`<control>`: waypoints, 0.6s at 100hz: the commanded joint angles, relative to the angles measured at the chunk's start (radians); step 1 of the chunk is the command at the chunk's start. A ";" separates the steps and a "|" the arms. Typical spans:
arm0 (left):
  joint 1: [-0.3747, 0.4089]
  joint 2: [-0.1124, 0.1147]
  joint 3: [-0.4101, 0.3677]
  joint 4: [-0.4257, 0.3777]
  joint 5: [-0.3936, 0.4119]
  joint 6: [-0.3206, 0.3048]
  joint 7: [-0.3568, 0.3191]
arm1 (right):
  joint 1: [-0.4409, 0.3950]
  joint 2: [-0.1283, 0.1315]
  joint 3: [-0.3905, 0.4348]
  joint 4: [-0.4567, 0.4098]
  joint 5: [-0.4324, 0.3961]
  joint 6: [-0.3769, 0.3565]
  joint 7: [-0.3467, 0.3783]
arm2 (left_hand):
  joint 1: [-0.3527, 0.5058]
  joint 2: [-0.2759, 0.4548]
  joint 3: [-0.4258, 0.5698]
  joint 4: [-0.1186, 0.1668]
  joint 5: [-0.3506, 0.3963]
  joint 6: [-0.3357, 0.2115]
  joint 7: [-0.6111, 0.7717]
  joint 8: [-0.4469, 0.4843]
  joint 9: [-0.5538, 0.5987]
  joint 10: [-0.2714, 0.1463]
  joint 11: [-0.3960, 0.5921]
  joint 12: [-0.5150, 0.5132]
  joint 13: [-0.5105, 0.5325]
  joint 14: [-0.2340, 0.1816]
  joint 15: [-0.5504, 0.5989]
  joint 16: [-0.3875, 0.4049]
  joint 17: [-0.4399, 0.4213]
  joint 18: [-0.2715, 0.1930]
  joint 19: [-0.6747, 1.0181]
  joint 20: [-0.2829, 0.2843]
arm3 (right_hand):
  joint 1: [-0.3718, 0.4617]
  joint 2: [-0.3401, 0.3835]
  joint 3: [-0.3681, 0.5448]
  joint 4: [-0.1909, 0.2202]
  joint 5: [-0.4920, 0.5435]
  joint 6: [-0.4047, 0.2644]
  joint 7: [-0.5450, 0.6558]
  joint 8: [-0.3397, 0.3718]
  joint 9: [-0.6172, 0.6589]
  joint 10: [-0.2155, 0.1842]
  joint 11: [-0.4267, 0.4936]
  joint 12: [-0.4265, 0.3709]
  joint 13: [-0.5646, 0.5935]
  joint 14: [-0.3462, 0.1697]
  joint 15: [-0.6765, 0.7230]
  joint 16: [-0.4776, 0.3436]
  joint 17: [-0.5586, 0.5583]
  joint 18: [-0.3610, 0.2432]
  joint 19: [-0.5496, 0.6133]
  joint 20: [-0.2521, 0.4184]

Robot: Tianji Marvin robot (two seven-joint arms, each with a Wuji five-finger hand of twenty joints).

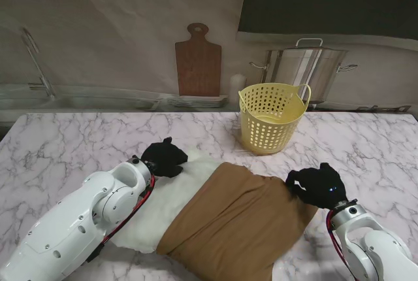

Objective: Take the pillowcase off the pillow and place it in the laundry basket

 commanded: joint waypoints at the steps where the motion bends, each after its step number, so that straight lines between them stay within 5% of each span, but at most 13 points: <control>1: -0.011 0.005 0.007 -0.008 0.002 0.000 -0.030 | -0.021 -0.014 0.007 -0.023 0.017 0.010 -0.025 | 0.146 0.080 0.100 0.046 0.046 -0.087 0.096 0.030 0.014 0.006 0.020 0.005 0.014 0.047 0.005 -0.010 -0.006 -0.025 2.265 -0.001 | -0.028 0.070 -0.048 0.049 -0.075 0.029 0.004 -0.063 -0.089 0.029 -0.062 -0.079 -0.069 0.040 -0.133 -0.038 -0.058 0.040 -0.044 -0.016; 14: -0.038 0.012 0.043 -0.005 0.010 0.043 -0.105 | -0.089 -0.042 0.029 -0.097 0.104 0.023 -0.091 | 0.114 0.065 0.163 0.076 0.067 -0.089 0.125 0.047 0.034 0.007 0.041 0.013 0.029 0.057 0.033 -0.005 0.010 -0.016 2.292 0.005 | -0.117 0.154 -0.184 0.092 -0.064 0.130 -0.199 -0.044 -0.216 0.093 -0.150 -0.197 -0.206 0.104 -0.324 -0.109 -0.150 0.078 -0.113 -0.028; 20: -0.057 0.014 0.070 0.006 0.008 0.076 -0.135 | -0.128 -0.056 0.038 -0.145 0.155 0.010 -0.106 | 0.103 0.058 0.184 0.086 0.074 -0.085 0.128 0.050 0.043 0.011 0.045 0.013 0.036 0.062 0.040 -0.004 0.018 -0.015 2.302 0.005 | -0.184 0.194 -0.245 0.135 -0.045 0.167 -0.350 0.056 -0.260 0.118 -0.184 -0.239 -0.261 0.134 -0.376 -0.137 -0.190 0.094 -0.143 -0.027; 32: -0.093 0.016 0.120 0.034 -0.005 0.136 -0.170 | -0.207 -0.062 0.053 -0.244 0.190 -0.038 -0.058 | 0.099 0.052 0.198 0.094 0.080 -0.078 0.127 0.050 0.048 0.019 0.047 0.011 0.041 0.067 0.046 -0.004 0.022 -0.010 2.311 0.003 | -0.336 0.201 -0.365 0.135 -0.184 0.197 -0.523 0.016 -0.447 0.142 -0.334 -0.334 -0.424 0.200 -0.524 -0.222 -0.298 0.169 -0.256 -0.053; 46: -0.117 0.014 0.152 0.057 -0.036 0.181 -0.180 | -0.264 -0.044 0.054 -0.332 0.151 -0.084 0.085 | 0.100 0.052 0.199 0.092 0.081 -0.074 0.120 0.047 0.047 0.024 0.044 0.008 0.039 0.071 0.046 -0.007 0.022 -0.005 2.312 -0.002 | -0.581 0.097 -0.213 0.107 -0.435 0.172 -0.751 -0.017 -0.699 0.130 -0.481 -0.460 -0.648 0.241 -0.661 -0.340 -0.412 0.224 -0.433 -0.110; 60: -0.132 0.013 0.170 0.071 -0.051 0.204 -0.182 | -0.251 -0.028 0.004 -0.351 0.115 -0.109 0.162 | 0.105 0.052 0.194 0.088 0.081 -0.072 0.115 0.046 0.045 0.024 0.041 0.007 0.036 0.070 0.044 -0.010 0.020 -0.005 2.312 -0.005 | -0.616 -0.014 -0.128 0.091 -0.466 0.138 -0.805 -0.002 -0.784 0.118 -0.534 -0.500 -0.726 0.240 -0.689 -0.375 -0.462 0.227 -0.504 -0.138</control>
